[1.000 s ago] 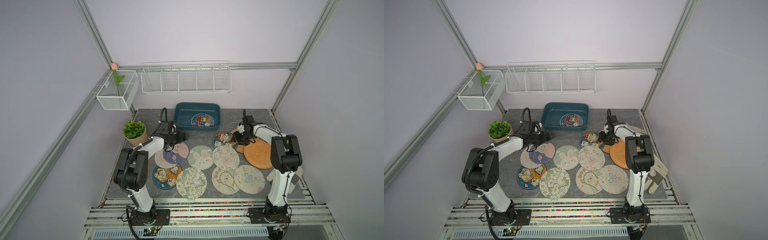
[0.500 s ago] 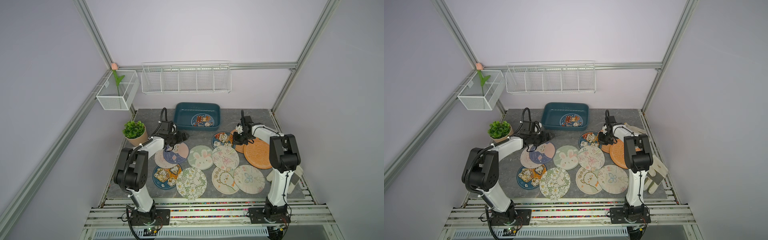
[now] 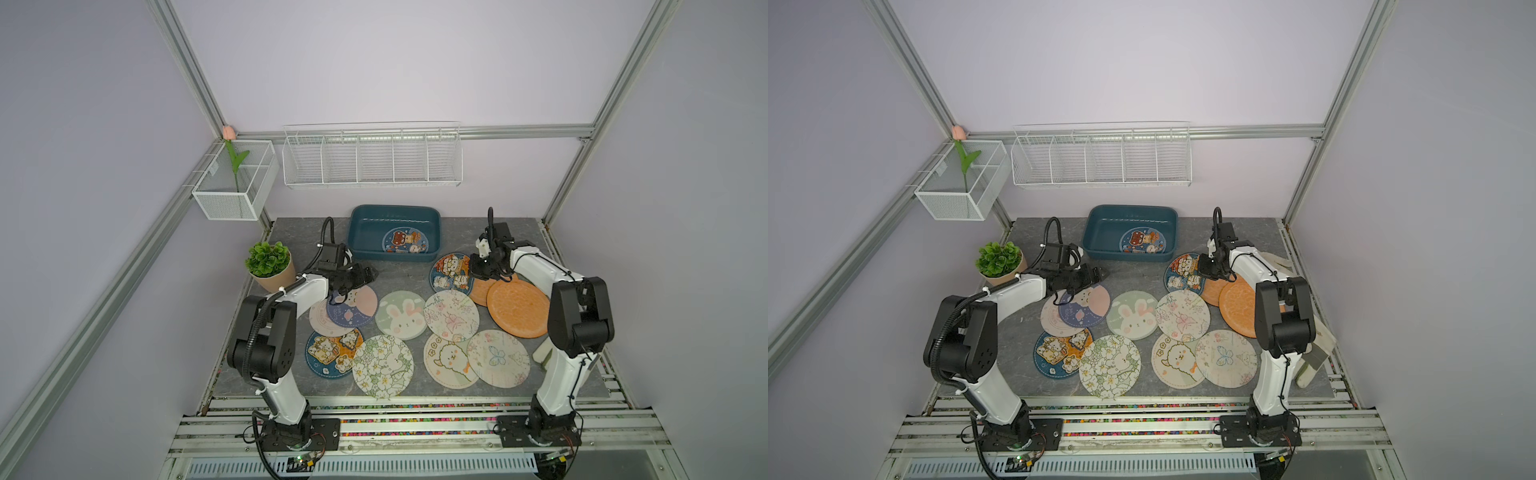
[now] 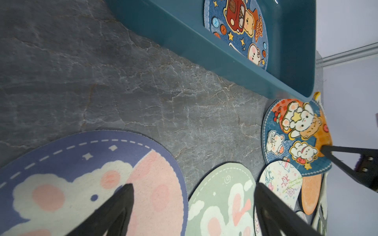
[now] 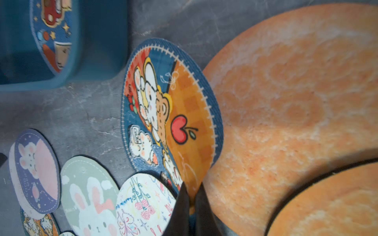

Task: Put the coasters into the storage box
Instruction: Pick up the coaster from the center of the board.

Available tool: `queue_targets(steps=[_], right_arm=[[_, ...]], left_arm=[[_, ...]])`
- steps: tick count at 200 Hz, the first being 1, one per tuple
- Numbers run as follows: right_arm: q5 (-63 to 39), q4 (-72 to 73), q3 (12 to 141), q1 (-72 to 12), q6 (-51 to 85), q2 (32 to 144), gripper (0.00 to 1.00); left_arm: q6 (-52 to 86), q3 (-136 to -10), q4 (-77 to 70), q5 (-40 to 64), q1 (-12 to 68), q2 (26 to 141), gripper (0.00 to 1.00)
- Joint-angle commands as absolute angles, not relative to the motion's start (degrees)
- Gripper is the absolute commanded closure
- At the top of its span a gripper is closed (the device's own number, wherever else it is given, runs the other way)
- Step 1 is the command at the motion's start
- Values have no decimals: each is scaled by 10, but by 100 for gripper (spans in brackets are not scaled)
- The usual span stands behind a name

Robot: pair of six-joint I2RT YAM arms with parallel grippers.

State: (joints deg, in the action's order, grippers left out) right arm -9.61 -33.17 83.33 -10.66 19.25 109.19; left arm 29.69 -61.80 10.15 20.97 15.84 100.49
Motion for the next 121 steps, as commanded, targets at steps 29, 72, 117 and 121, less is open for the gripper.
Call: queue_targets(steps=[29, 72, 117, 121], right_arm=[[-118, -357, 896, -114, 189, 1057, 93], [-184, -383, 961, -146, 212, 1058, 93], [-235, -390, 1042, -164, 248, 1078, 93], [-239, -390, 1047, -165, 251, 1080, 93]], left_arm=[[296, -603, 89, 205, 160, 985, 8], [298, -594, 85, 204, 158, 980, 8], [300, -587, 82, 203, 157, 975, 7], [300, -586, 82, 203, 156, 974, 7]])
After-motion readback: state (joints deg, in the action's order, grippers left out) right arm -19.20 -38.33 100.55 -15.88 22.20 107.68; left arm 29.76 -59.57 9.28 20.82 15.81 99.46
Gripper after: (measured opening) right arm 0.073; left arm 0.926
